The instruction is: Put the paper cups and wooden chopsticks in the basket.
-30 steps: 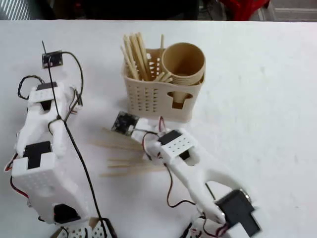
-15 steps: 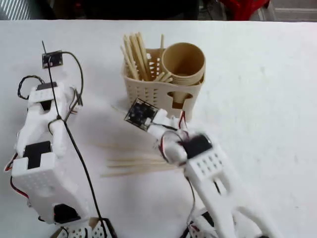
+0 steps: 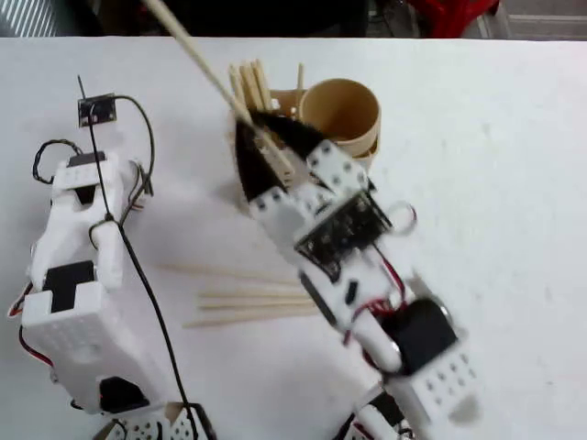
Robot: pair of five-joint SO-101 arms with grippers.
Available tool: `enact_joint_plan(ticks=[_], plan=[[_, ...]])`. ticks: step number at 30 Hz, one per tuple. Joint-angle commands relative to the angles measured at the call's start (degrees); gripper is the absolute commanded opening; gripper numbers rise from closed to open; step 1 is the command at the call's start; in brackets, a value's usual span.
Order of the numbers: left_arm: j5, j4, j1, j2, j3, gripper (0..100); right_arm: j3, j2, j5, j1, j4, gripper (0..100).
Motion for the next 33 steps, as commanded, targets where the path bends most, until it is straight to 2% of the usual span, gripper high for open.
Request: enact_joint_plan(ticks=[1, 8, 14, 17, 24, 29, 33], plan=[[-0.62, -0.26, 0.04, -0.22, -2.55, 13, -6.68, 10.15, -0.62, -0.40, -9.36, 1.8], [-0.62, -0.26, 0.04, -0.22, -2.55, 13, -8.44, 27.38, -0.79, 1.54, -22.64, 1.8], [-0.62, -0.26, 0.04, -0.22, -2.55, 13, 0.26, 32.22, -8.62, 9.98, -30.64, 1.7], [-0.62, -0.26, 0.04, -0.22, -2.55, 13, 4.84, 31.69, -11.60, 11.56, -30.81, 1.7], [-0.62, -0.97, 0.04, -0.13, -2.29, 13, 6.51, 31.69, -11.60, 11.30, -30.20, 2.0], [-0.62, -1.67, 0.13, -0.13, -2.55, 13, 6.07, 31.60, -11.87, 11.12, -24.92, 14.7], [-0.70, -2.46, 0.92, -0.13, -2.11, 13, 6.07, 30.73, -11.87, 11.21, -21.32, 15.5]])
